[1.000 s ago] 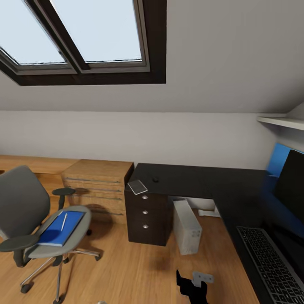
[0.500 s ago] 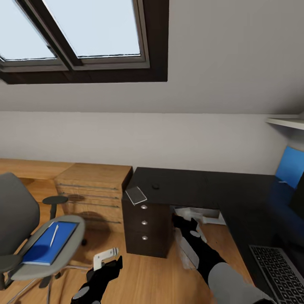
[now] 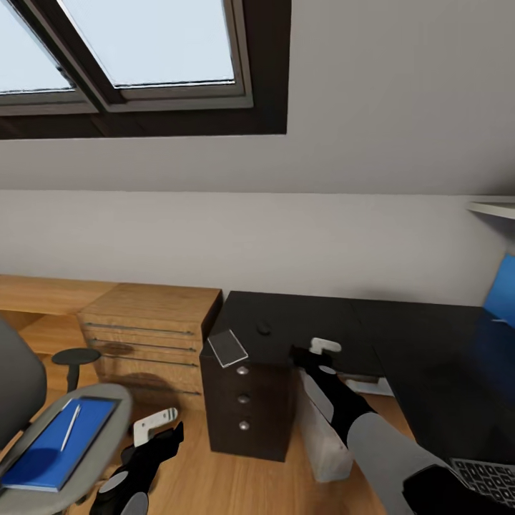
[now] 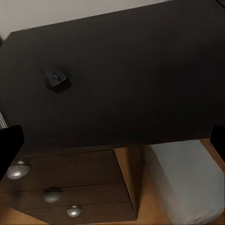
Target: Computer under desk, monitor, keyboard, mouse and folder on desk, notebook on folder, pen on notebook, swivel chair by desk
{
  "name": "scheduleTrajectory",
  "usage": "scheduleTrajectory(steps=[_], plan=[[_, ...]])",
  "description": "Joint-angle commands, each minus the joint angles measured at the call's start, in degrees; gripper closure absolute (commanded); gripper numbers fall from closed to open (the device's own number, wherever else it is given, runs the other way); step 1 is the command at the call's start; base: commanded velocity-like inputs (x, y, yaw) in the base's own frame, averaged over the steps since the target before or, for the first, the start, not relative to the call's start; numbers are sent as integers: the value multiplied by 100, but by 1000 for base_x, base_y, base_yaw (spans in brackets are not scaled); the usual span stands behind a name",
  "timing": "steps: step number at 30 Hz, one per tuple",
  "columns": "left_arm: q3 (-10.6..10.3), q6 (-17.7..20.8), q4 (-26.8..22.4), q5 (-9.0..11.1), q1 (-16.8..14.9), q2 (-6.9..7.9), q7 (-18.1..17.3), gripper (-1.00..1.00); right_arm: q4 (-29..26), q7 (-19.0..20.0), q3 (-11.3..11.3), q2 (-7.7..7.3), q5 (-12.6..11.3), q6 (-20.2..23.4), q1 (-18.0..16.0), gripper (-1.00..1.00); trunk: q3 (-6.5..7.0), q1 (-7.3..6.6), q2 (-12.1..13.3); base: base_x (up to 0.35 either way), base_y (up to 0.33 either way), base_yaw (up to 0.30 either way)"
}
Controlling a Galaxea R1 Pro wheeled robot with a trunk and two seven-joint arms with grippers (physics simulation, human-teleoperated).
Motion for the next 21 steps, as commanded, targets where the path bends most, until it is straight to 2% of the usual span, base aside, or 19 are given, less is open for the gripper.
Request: scheduleTrajectory(steps=[1, 3, 9, 18, 21], plan=[[-18, 12, -8, 42, -6, 6, 51, -100, -6, -48, 49, -2, -49, 5, -6, -100, -8, 4, -5, 325, 0, 0], [-22, 20, 0, 45, -6, -2, 58, -100, -6, -41, 52, 49, -48, 1, -2, -100, -14, 4, -5, 233, 0, 83], [-18, -4, -8, 32, -6, -4, 68, -100, -6, -39, 51, 78, -41, -12, 3, -100, -22, 4, -5, 78, 0, 120], [-16, -25, -15, 29, -6, -13, 87, -100, -6, -39, 51, 78, -32, -14, 3, -100, -48, 4, -5, 11, 0, 245], [-22, -23, -1, 30, -6, -13, 88, -100, -1, -24, 51, 73, -16, -9, 3, -100, -59, 4, -5, 218, 0, 256]])
